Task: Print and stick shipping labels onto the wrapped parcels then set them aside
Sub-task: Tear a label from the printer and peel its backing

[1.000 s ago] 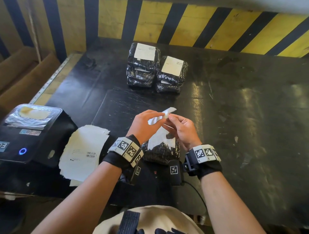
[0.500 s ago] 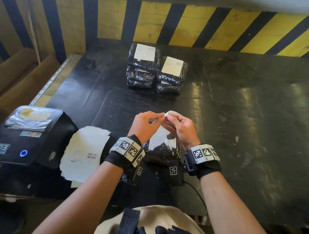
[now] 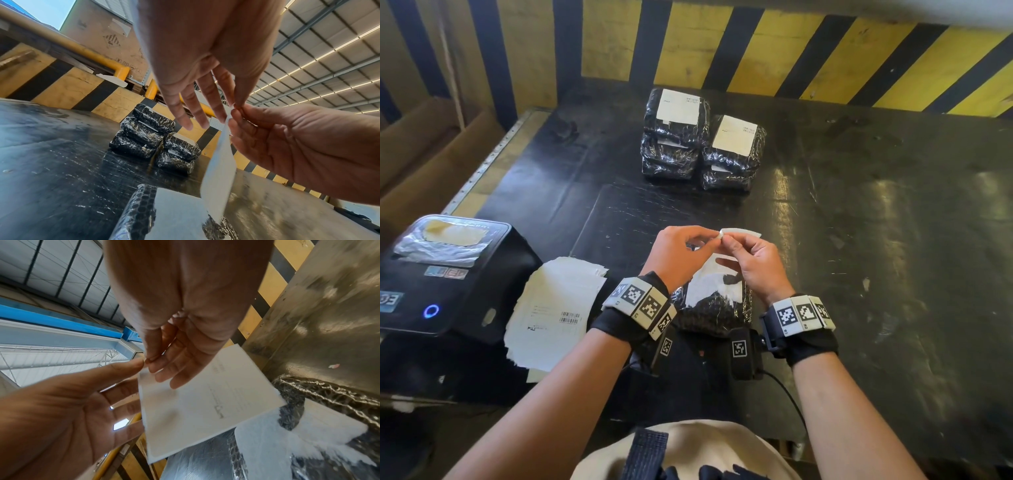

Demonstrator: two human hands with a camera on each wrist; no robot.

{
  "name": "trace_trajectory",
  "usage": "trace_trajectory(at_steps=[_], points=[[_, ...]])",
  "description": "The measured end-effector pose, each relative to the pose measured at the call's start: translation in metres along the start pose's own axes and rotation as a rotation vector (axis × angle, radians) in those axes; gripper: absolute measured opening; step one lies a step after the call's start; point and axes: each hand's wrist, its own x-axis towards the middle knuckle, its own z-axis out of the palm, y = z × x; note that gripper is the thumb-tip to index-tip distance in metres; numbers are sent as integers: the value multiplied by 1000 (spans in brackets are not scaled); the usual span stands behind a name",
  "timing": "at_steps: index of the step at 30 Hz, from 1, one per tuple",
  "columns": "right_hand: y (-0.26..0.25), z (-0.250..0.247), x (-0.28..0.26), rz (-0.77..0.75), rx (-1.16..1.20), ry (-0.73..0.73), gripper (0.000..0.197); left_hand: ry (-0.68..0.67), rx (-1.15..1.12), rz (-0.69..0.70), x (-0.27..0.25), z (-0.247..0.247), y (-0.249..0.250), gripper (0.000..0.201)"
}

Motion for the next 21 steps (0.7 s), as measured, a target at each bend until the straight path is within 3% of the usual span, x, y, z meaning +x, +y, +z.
trace_trajectory(at_steps=[12, 21], points=[[-1, -3, 1, -17, -104, -39, 13, 24, 1, 0, 0, -1, 3, 22], [-3, 4, -1, 18, -54, 34, 14, 7, -28, -35, 1, 0, 7, 21]])
